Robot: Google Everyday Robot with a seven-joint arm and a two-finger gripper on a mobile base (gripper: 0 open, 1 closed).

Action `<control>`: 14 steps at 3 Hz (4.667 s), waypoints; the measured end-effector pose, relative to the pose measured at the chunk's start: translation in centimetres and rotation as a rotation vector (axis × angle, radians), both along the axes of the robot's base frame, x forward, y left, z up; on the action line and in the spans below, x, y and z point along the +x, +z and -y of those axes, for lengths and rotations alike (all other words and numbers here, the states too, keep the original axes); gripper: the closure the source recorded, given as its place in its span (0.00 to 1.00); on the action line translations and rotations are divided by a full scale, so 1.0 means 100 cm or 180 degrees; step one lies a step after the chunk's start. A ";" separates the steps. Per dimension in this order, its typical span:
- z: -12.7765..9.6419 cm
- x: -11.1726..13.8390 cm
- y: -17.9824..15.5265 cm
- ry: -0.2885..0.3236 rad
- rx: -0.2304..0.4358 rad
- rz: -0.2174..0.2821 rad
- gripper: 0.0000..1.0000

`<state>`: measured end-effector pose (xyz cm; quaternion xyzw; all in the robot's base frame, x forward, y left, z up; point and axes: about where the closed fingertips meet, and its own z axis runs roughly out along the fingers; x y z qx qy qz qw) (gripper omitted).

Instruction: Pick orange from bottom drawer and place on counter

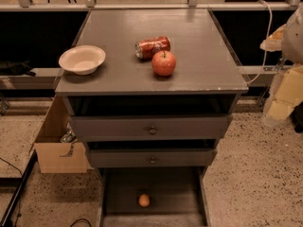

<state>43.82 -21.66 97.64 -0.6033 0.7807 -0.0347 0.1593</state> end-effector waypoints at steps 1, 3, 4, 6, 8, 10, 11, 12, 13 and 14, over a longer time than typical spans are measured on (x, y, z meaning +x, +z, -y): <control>0.000 0.000 0.000 0.0000 0.0000 0.0000 0.00; -0.031 -0.015 -0.055 -0.0161 0.0607 -0.0394 0.00; -0.073 -0.046 -0.117 -0.0346 0.1249 -0.0908 0.00; -0.135 -0.082 -0.183 -0.0543 0.2252 -0.1305 0.00; -0.159 -0.078 -0.198 -0.0518 0.2745 -0.1189 0.00; -0.167 -0.055 -0.246 -0.0783 0.2839 -0.1103 0.00; -0.156 -0.037 -0.295 -0.1283 0.2398 -0.1057 0.00; -0.132 -0.017 -0.319 -0.1507 0.1890 -0.1001 0.00; -0.114 -0.012 -0.333 -0.1693 0.1678 -0.1027 0.00; -0.108 -0.011 -0.336 -0.1737 0.1640 -0.1022 0.00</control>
Offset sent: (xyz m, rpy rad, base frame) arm -0.0083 0.0259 -0.0670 0.3043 0.1792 -0.0717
